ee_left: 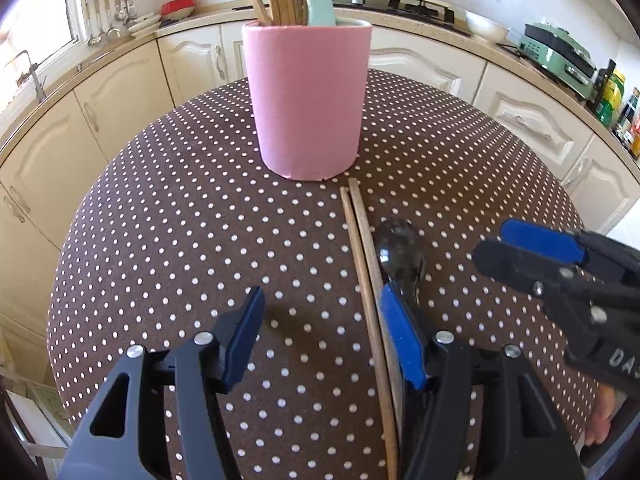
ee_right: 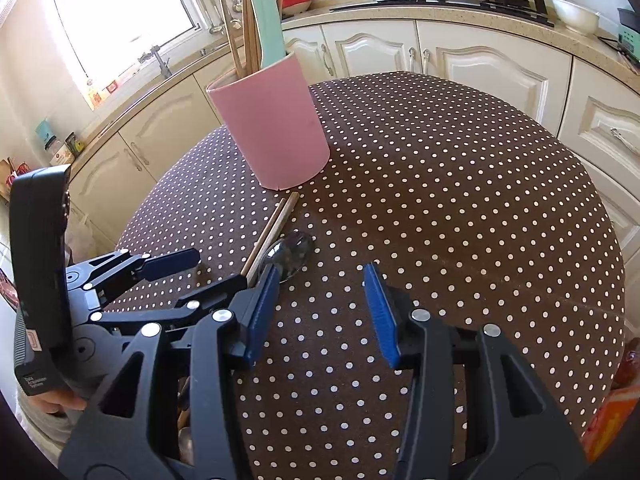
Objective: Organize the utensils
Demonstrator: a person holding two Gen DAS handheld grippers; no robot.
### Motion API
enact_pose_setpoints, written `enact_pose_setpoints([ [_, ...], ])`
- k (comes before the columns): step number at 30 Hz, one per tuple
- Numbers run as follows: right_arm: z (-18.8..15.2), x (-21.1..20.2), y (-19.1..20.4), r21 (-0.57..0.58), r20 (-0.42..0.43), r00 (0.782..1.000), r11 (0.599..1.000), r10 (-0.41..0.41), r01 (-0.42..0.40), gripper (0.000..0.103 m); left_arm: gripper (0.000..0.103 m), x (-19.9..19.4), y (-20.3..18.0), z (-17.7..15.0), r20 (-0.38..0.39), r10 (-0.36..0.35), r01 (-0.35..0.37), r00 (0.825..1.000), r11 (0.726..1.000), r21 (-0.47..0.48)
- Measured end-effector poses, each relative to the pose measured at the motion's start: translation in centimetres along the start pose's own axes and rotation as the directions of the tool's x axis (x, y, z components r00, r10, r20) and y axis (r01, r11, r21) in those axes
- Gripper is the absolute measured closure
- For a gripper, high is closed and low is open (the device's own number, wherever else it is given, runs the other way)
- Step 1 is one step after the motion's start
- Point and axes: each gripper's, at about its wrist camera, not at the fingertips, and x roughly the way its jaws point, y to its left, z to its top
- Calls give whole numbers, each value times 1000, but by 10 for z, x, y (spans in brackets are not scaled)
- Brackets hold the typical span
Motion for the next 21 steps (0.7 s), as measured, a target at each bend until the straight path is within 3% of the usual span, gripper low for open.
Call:
enact_pose_setpoints([
  [9, 1, -2, -6, 9, 0, 1000, 1000, -2, 2, 58, 43, -2, 12, -6, -26, -32, 31, 999, 999, -25],
  [14, 1, -2, -7, 11, -2, 1000, 1000, 1, -1, 57, 43, -1, 6, -6, -44, -2, 2, 999, 1000, -8],
  [17, 1, -1, -5, 4, -4, 1000, 1000, 2, -2, 57, 43, 5, -8, 0, -61, 61, -58, 996, 997, 43],
  [19, 1, 0, -3, -2, -8, 1000, 1000, 1, -1, 57, 49, 5, -11, 4, -67, 57, -56, 996, 998, 28],
  [21, 0, 2, -1, -5, -14, 1000, 1000, 0, 0, 57, 71, 4, -15, 6, -62, 41, -40, 997, 999, 25],
])
